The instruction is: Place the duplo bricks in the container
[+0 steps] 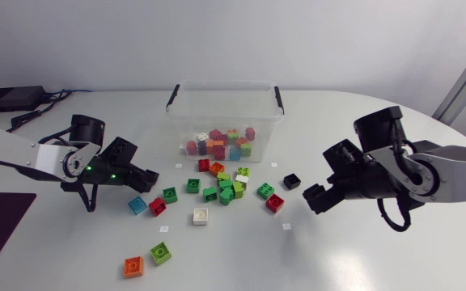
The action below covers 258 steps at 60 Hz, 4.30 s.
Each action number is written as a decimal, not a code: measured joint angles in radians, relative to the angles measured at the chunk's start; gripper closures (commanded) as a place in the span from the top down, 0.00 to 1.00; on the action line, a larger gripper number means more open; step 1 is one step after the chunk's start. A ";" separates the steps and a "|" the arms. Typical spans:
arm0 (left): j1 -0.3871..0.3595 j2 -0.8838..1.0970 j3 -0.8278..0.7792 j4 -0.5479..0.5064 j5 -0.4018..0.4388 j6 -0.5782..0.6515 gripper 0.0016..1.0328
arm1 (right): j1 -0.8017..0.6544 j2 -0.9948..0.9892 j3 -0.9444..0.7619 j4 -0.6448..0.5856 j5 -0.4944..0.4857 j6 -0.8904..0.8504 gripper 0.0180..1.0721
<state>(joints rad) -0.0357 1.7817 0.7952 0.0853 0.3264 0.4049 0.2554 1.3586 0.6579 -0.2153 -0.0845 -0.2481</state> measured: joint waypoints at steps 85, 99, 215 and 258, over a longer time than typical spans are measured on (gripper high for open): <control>-0.030 -0.383 0.276 -0.288 0.138 -0.100 0.36 | 0.023 0.417 0.319 0.009 0.044 -0.011 0.22; -0.104 -0.299 0.393 -0.291 0.127 -0.137 0.36 | 0.032 0.253 0.319 -0.061 0.048 -0.010 0.22; 0.011 -0.388 0.271 -0.555 0.050 0.047 0.95 | 0.233 0.752 1.381 -0.358 0.048 0.092 0.60; 0.138 -0.487 -0.095 -0.544 0.107 0.370 0.94 | 0.277 0.427 1.088 -0.443 0.071 0.068 0.95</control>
<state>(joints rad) 0.1024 1.2945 0.6998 -0.4587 0.4335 0.7753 0.5327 1.7859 1.7454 -0.6586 -0.0135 -0.1806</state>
